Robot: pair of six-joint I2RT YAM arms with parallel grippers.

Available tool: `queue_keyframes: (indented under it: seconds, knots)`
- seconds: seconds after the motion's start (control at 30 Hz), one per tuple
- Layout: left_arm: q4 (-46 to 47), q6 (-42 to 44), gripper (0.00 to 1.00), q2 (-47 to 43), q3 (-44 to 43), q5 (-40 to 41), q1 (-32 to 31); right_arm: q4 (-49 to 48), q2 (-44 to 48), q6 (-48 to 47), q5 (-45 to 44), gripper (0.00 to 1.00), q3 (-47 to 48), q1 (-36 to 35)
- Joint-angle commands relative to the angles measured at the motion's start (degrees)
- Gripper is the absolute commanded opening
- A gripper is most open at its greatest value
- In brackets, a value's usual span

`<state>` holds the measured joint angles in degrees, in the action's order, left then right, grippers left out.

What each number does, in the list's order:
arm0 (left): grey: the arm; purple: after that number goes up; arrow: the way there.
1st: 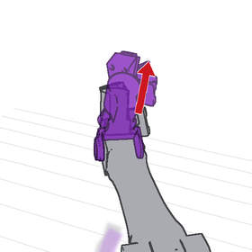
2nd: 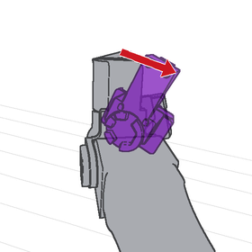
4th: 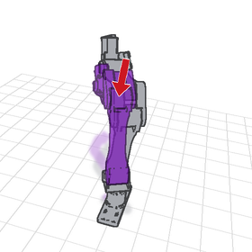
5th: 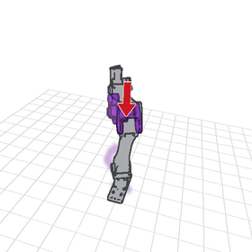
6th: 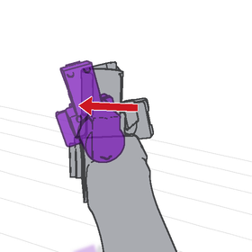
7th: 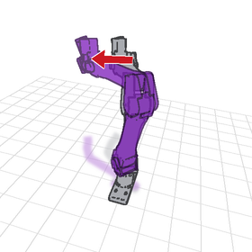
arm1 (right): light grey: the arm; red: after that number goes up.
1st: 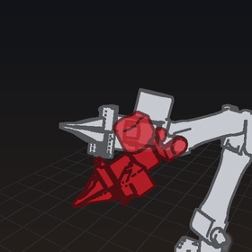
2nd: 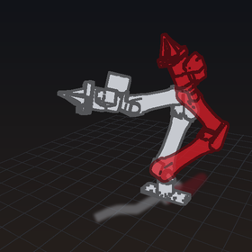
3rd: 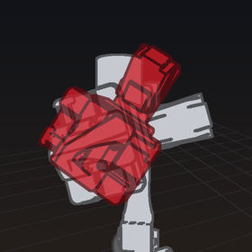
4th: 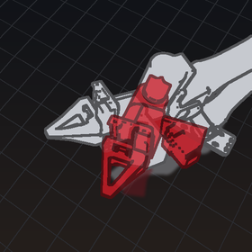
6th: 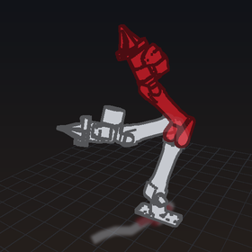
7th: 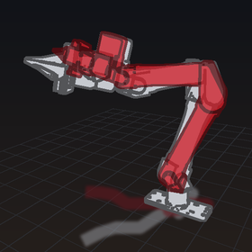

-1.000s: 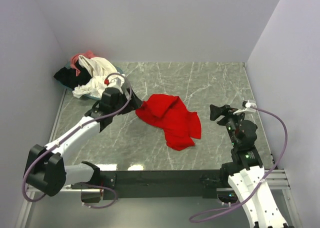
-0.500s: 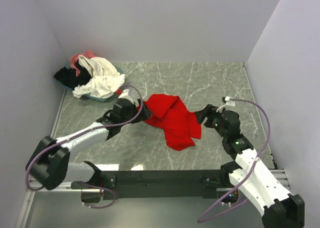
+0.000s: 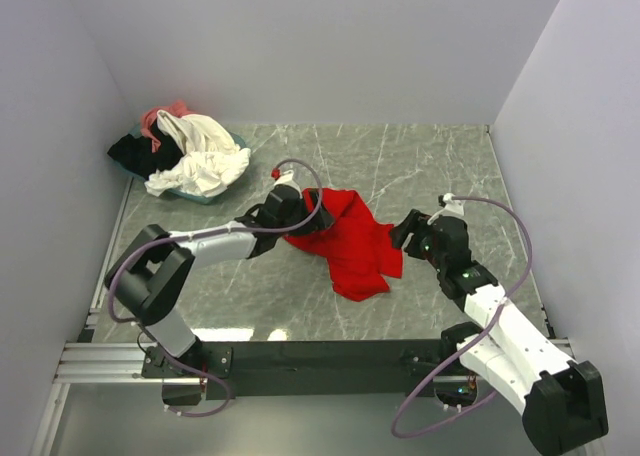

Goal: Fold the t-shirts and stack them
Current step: Move the tshirt to the center of the board

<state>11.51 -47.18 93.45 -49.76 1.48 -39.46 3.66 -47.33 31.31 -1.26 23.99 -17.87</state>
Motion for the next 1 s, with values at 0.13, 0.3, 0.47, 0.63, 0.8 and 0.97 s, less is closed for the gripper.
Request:
queue_keyframes:
  seconds: [0.13,0.3,0.47,0.63,0.8,0.97]
  knots:
    - [2.73,-0.02,0.35,6.65,-7.10,-4.02,-0.18,-3.49,-0.74,1.30,0.03,0.73,0.53,-0.50]
    - [-0.95,2.08,0.01,1.93,-10.00,-2.02,-0.18,-5.57,-3.81,1.91,0.55,0.73,0.36,-0.59]
    - [-2.19,3.58,0.00,-9.83,-7.82,-0.33,1.84,-7.09,-10.14,1.91,-0.23,0.72,2.11,-0.68]
    - [-6.58,4.03,0.00,-18.80,-4.48,-1.04,4.12,-9.37,-18.31,2.26,-0.15,0.70,4.31,-1.20]
    - [-9.30,4.20,0.00,-30.15,0.88,3.51,7.03,-11.31,-19.30,3.40,0.20,0.68,3.79,-2.87]
    - [-15.98,6.92,0.01,-34.66,5.63,14.85,10.89,-10.17,-17.18,3.23,-0.68,0.68,3.96,-3.40]
